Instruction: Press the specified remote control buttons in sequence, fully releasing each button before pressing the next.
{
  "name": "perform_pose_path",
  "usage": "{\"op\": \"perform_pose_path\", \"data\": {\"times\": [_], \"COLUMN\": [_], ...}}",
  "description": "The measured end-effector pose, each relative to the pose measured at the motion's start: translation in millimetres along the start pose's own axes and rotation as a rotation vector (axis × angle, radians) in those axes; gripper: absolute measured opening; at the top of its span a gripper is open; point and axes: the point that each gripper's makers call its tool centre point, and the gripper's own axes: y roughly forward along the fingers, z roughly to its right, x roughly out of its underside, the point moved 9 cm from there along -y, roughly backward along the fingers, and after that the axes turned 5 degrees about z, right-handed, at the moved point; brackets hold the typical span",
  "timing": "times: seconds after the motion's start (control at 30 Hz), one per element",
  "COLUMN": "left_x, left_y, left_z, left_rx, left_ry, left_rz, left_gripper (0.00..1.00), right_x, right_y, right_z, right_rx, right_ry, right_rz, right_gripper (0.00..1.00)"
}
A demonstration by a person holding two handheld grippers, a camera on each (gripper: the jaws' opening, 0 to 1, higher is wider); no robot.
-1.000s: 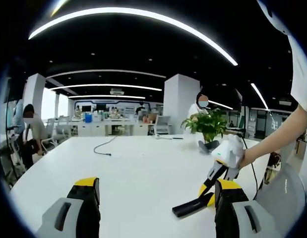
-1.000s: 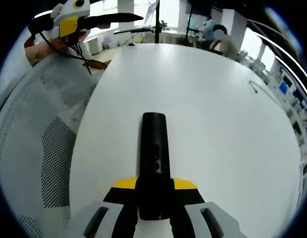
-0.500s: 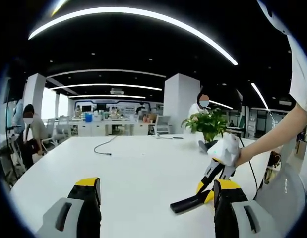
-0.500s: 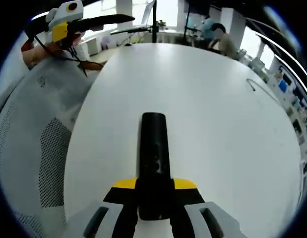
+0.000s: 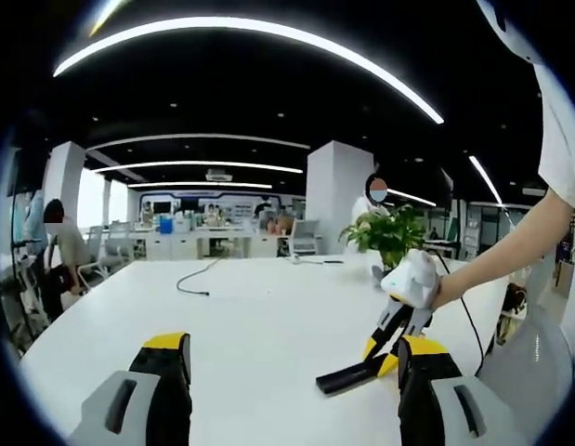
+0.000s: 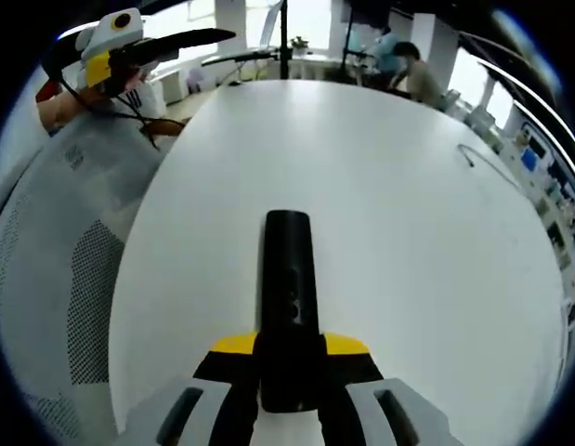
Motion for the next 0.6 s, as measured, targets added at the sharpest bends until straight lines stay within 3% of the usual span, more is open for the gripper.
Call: {"op": "perform_pose_path", "data": {"times": [0.6], "left_x": [-0.3], "left_y": [-0.5], "left_z": [-0.4], "left_rx": [-0.001], "left_ry": [-0.006], "left_rz": [0.002], "left_gripper": [0.95], "right_x": [1.4], "right_y": [-2.2], "right_z": [21.1], "right_rx": [-0.009], "right_ry": [0.009], "right_rz": [-0.015], "right_gripper": [0.21]}}
